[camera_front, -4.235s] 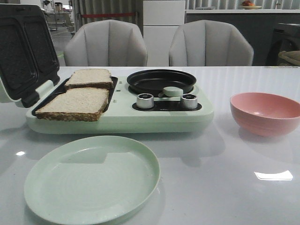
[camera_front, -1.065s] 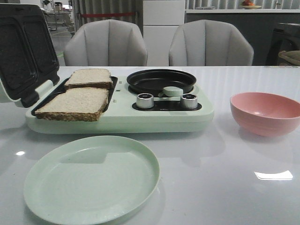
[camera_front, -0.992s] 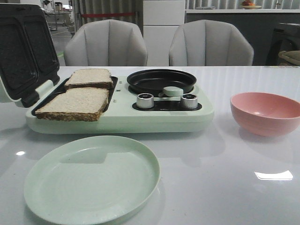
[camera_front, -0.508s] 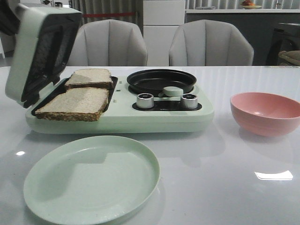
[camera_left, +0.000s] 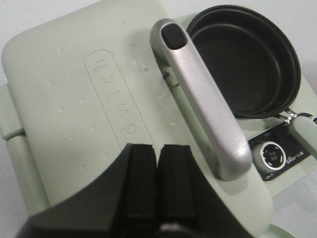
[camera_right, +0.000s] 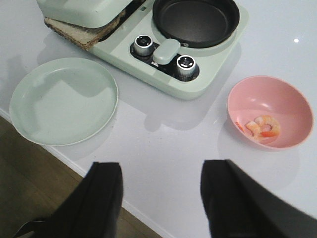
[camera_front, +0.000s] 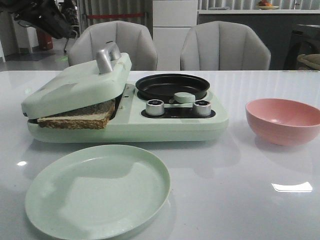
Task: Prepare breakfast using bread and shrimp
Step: 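Push the raised grill lid down over the bread with the left gripper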
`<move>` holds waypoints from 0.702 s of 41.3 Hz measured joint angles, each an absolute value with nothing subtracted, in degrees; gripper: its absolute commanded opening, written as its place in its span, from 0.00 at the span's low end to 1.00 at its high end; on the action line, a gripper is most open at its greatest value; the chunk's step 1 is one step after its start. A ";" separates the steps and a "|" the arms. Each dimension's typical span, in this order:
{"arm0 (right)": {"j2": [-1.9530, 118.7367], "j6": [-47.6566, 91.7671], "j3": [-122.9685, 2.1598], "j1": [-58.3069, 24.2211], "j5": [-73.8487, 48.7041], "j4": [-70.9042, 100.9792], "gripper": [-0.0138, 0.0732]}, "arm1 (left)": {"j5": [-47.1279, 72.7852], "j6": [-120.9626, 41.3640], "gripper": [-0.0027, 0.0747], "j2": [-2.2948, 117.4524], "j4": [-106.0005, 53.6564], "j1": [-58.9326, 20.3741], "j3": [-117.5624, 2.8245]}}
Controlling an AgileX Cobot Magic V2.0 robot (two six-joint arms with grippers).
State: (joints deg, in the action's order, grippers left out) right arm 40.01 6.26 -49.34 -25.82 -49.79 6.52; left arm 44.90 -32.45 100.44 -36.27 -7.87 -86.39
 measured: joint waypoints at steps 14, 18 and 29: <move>40.01 6.26 -49.34 -25.82 -49.79 6.52 0.70 | 44.68 -32.45 0.16 100.44 -36.39 -11.26 -86.39; 40.01 6.26 -49.34 -25.82 -49.79 6.52 0.70 | 45.20 -32.45 0.16 100.44 -36.39 -11.82 -86.39; 40.01 6.26 -49.34 -25.82 -49.79 6.52 0.70 | 47.31 -33.91 0.16 94.39 -32.91 -16.58 -86.39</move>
